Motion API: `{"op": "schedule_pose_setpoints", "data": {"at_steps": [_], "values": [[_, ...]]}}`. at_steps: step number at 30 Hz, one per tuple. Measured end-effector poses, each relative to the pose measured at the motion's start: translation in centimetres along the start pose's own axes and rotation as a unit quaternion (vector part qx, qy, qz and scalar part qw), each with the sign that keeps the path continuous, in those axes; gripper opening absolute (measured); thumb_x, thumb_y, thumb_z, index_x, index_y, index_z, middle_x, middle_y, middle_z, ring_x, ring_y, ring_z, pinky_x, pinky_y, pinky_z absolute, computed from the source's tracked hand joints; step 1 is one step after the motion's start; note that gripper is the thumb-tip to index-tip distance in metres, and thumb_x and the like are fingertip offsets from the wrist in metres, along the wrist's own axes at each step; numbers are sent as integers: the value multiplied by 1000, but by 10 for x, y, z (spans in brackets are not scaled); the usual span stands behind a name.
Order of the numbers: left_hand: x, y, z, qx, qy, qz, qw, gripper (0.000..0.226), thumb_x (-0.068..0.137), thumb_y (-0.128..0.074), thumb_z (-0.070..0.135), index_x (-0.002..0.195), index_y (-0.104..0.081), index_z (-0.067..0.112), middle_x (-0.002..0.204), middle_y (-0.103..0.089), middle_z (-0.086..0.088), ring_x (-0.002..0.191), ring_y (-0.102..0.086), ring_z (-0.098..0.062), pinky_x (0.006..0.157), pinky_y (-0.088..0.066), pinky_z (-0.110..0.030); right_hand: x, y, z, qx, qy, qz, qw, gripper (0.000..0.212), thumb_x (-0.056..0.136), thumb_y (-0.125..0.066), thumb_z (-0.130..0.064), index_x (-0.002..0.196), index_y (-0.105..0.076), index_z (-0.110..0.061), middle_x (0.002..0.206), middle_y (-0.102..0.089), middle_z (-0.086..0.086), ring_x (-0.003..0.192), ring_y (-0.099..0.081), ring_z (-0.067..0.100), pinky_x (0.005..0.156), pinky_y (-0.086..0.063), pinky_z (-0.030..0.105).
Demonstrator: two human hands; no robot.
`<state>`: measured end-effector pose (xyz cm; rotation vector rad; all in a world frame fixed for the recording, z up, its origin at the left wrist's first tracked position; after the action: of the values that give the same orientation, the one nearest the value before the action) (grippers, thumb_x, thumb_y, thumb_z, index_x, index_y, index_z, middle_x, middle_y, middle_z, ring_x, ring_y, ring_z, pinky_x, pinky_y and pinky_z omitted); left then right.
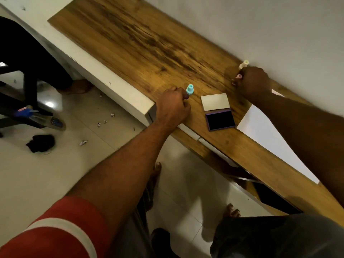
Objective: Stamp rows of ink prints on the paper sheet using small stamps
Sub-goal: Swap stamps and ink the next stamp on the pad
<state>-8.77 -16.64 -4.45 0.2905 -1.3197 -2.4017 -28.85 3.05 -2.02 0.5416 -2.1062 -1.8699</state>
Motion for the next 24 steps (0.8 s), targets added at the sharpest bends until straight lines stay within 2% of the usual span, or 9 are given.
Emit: {"op": "schedule_pose_setpoints", "data": {"at_steps": [3,7,11,14,17,24], "values": [[2,0,-10,-16,27,-12,999,26,87,-73,32,113,-74,27,106,-67,5,96,-61,-12,72,-47,-27,-5,6,-12,70,-23,8,997,39,95,-68,-47,110,-76,-11,102,-75,13,95,-71,30,84,-57,39],[3,-2,-13,-8,20,-19,1000,35,83,-79,46,115,-74,30,107,-68,10,95,-60,-8,63,-31,-17,-38,11,-62,177,38,18,983,36,93,-69,-51,109,-77,-20,98,-75,0,89,-68,17,79,-57,37],[0,-8,-15,15,8,-29,999,59,75,-81,70,119,-74,31,107,-67,11,94,-56,-6,68,-38,-25,-76,-10,-103,146,104,-2,984,37,95,-64,-55,112,-76,-25,100,-75,-7,88,-66,11,78,-56,32],[-3,-9,-16,11,-1,-12,1000,53,79,-80,64,119,-77,29,109,-70,8,89,-51,-6,66,-35,-24,-88,-23,-112,154,111,-18,982,36,97,-62,-50,117,-75,-22,104,-75,-4,92,-69,13,84,-58,35],[-5,-10,-13,-2,-23,-4,1000,39,83,-80,54,114,-79,30,103,-71,8,81,-46,-2,61,-26,-16,-91,-29,-113,169,100,-17,980,35,97,-60,-48,114,-75,-21,104,-76,-2,92,-69,16,81,-58,40],[-6,-13,-7,-9,-62,-16,998,29,87,-74,53,101,-80,29,87,-60,13,79,-48,-4,62,-25,-15,-94,-33,-113,171,101,-10,980,40,97,-55,-53,106,-76,-20,99,-75,0,87,-67,18,76,-56,39]]}}
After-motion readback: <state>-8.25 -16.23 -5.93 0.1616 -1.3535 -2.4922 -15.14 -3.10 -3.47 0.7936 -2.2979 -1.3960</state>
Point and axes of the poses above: each hand's wrist, its own x-axis towards the middle knuckle, its own y-axis out of the back of the hand, z = x × y, the point moved 8 cm from there along x, towards the middle knuckle
